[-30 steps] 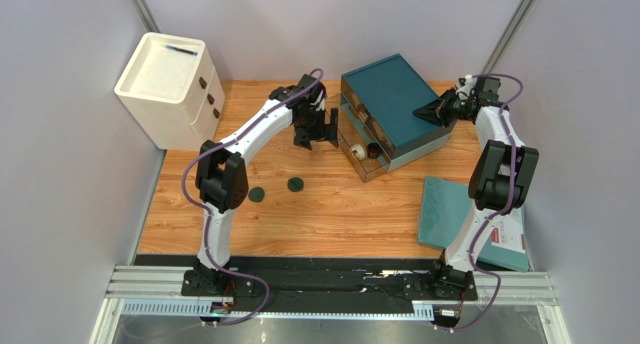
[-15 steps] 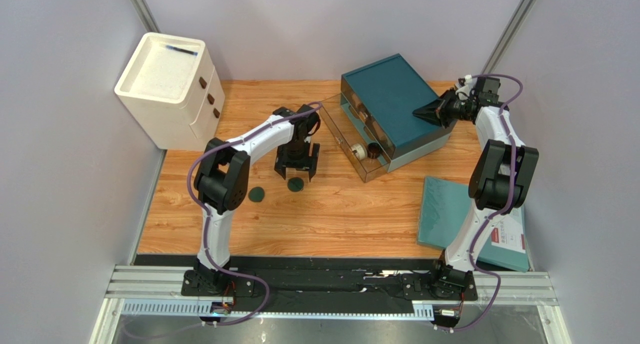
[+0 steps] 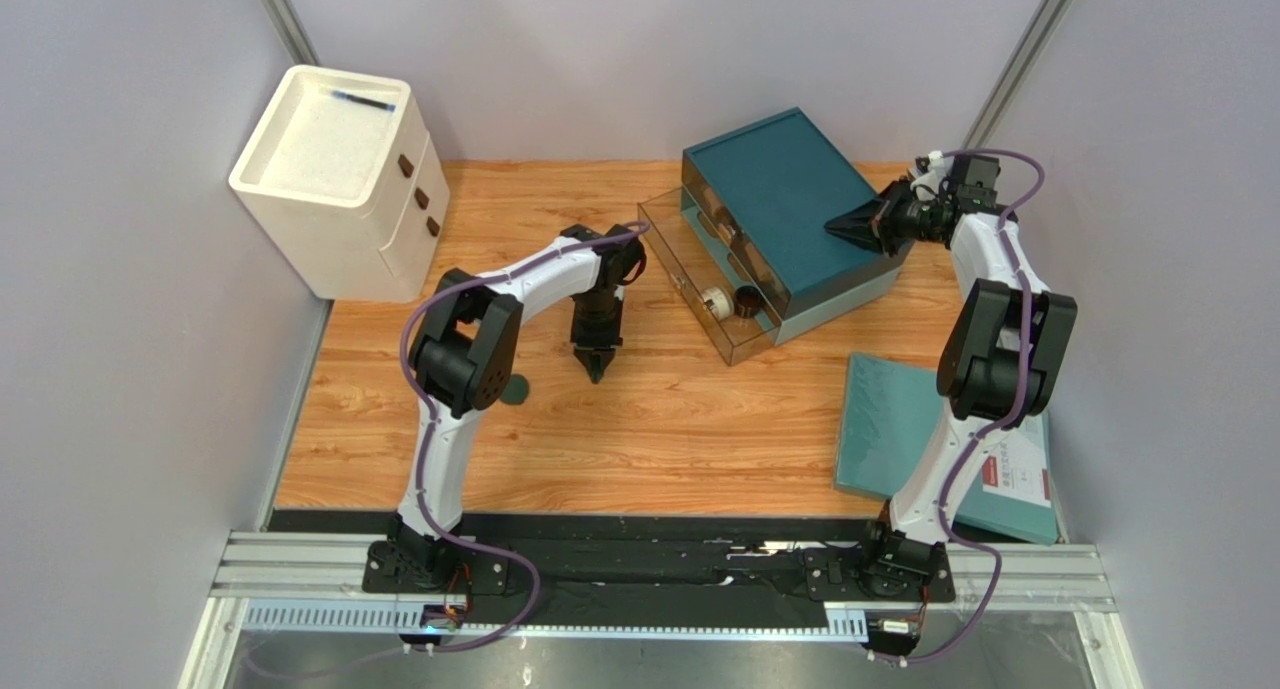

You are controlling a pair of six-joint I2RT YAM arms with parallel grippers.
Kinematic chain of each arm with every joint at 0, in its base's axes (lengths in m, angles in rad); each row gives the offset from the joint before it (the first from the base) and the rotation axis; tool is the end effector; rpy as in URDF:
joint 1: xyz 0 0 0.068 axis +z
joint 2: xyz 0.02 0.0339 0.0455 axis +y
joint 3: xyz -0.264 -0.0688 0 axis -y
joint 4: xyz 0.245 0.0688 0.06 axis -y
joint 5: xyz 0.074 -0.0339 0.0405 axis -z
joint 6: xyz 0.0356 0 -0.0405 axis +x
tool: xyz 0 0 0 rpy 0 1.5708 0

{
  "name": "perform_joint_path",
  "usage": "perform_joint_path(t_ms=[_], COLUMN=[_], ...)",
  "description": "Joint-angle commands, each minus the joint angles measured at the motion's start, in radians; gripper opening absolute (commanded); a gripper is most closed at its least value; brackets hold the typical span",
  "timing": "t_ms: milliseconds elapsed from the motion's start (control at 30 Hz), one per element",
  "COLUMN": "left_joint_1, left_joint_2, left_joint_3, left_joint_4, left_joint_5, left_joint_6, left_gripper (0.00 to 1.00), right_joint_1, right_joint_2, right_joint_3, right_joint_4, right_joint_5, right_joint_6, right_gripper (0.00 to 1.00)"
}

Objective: Organize the makeup

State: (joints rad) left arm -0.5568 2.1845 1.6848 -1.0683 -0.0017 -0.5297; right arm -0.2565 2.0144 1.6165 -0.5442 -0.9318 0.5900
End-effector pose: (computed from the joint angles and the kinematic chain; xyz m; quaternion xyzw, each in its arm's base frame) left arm 0.3533 -0.2199 0.1550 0.0135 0.9999 0.0000 0.0016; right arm 0.4313 -0.0836 0.2353 0.2223 0.8317 0.4671 0.2015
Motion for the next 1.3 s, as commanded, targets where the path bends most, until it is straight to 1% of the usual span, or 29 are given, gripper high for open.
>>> perform_joint_path(t_ms=[0, 33, 133, 233, 267, 333, 367, 433, 467, 500, 533, 567, 633, 667, 733, 767, 800, 833, 867, 900, 967, 1000, 1033, 1133, 1200, 1267], left_joint_1=[-0.003, -0.003, -0.003, -0.003, -0.003, -0.003, -0.003, -0.003, -0.003, -0.003, -0.003, -0.002, 0.001, 0.001, 0.001, 0.003, 0.001, 0.001, 0.001, 0.001, 0.001, 0.001, 0.003, 0.005, 0.011, 0.027], left_joint_2=[0.046, 0.041, 0.018, -0.014, -0.018, -0.017, -0.011, 0.011, 0.023, 0.053, 0.072, 0.113, 0.156, 0.185, 0.202, 0.215, 0.222, 0.227, 0.234, 0.235, 0.219, 0.213, 0.205, 0.150, 0.117, 0.051], left_joint_3=[-0.008, -0.005, 0.029, 0.104, 0.163, 0.234, 0.310, 0.389, 0.467, 0.508, 0.585, 0.620, 0.712, 0.726, 0.733, 0.728, 0.725, 0.721, 0.716, 0.710, 0.684, 0.673, 0.653, 0.627, 0.592, 0.552], left_joint_4=[0.019, 0.018, 0.019, 0.037, 0.053, 0.067, 0.083, 0.102, 0.117, 0.119, 0.123, 0.129, 0.143, 0.157, 0.207, 0.223, 0.237, 0.248, 0.251, 0.254, 0.284, 0.298, 0.326, 0.343, 0.328, 0.305], left_joint_5=[-0.020, -0.023, -0.006, 0.044, 0.081, 0.124, 0.152, 0.166, 0.176, 0.181, 0.192, 0.207, 0.253, 0.267, 0.296, 0.305, 0.313, 0.328, 0.330, 0.332, 0.338, 0.339, 0.342, 0.325, 0.290, 0.263], left_joint_6=[-0.006, -0.009, -0.006, -0.006, -0.004, -0.006, -0.007, -0.026, -0.035, -0.055, -0.064, -0.075, -0.117, -0.153, -0.191, -0.208, -0.228, -0.236, -0.243, -0.242, -0.242, -0.243, -0.242, -0.222, -0.194, -0.158], left_gripper=[0.02, 0.00, 0.00, 0.00, 0.00, 0.00, 0.00, 0.00, 0.00, 0.00, 0.00, 0.00, 0.07, 0.08, 0.19, 0.26, 0.45, 0.56, 0.74, 0.78, 0.83, 0.84, 0.84, 0.85, 0.85, 0.85], right_joint_1=[0.019, 0.020, 0.019, 0.019, 0.019, 0.019, 0.019, 0.019, 0.019, 0.019, 0.019, 0.019, 0.019, 0.019, 0.019, 0.019, 0.019, 0.019, 0.019, 0.019, 0.019, 0.019, 0.019, 0.019, 0.019, 0.019], right_joint_2=[0.119, 0.119, 0.119, 0.119, 0.119, 0.119, 0.118, 0.118, 0.118, 0.116, 0.116, 0.115, 0.113, 0.113, 0.113, 0.112, 0.110, 0.106, 0.104, 0.103, 0.099, 0.098, 0.098, 0.098, 0.095, 0.090], right_joint_3=[-0.092, -0.092, -0.092, -0.092, -0.092, -0.093, -0.092, -0.093, -0.096, -0.096, -0.099, -0.102, -0.106, -0.110, -0.112, -0.113, -0.116, -0.116, -0.115, -0.115, -0.113, -0.112, -0.112, -0.112, -0.113, -0.118], right_joint_4=[-0.203, -0.204, -0.203, -0.203, -0.203, -0.204, -0.204, -0.204, -0.204, -0.206, -0.204, -0.204, -0.204, -0.204, -0.204, -0.201, -0.204, -0.206, -0.206, -0.207, -0.211, -0.214, -0.209, -0.214, -0.214, -0.212], right_joint_5=[0.243, 0.243, 0.245, 0.245, 0.243, 0.243, 0.245, 0.243, 0.245, 0.245, 0.245, 0.245, 0.246, 0.246, 0.246, 0.243, 0.245, 0.243, 0.241, 0.240, 0.238, 0.238, 0.238, 0.234, 0.235, 0.237], right_joint_6=[-0.104, -0.105, -0.105, -0.107, -0.105, -0.104, -0.104, -0.105, -0.107, -0.105, -0.105, -0.108, -0.108, -0.108, -0.108, -0.110, -0.110, -0.110, -0.110, -0.113, -0.114, -0.111, -0.113, -0.111, -0.113, -0.116], right_gripper=[0.04, 0.04, 0.04, 0.04, 0.04, 0.04, 0.04, 0.04, 0.04, 0.04, 0.04, 0.04, 0.04, 0.04, 0.04, 0.04, 0.04, 0.04, 0.04, 0.04, 0.04, 0.04, 0.04, 0.04, 0.04, 0.04])
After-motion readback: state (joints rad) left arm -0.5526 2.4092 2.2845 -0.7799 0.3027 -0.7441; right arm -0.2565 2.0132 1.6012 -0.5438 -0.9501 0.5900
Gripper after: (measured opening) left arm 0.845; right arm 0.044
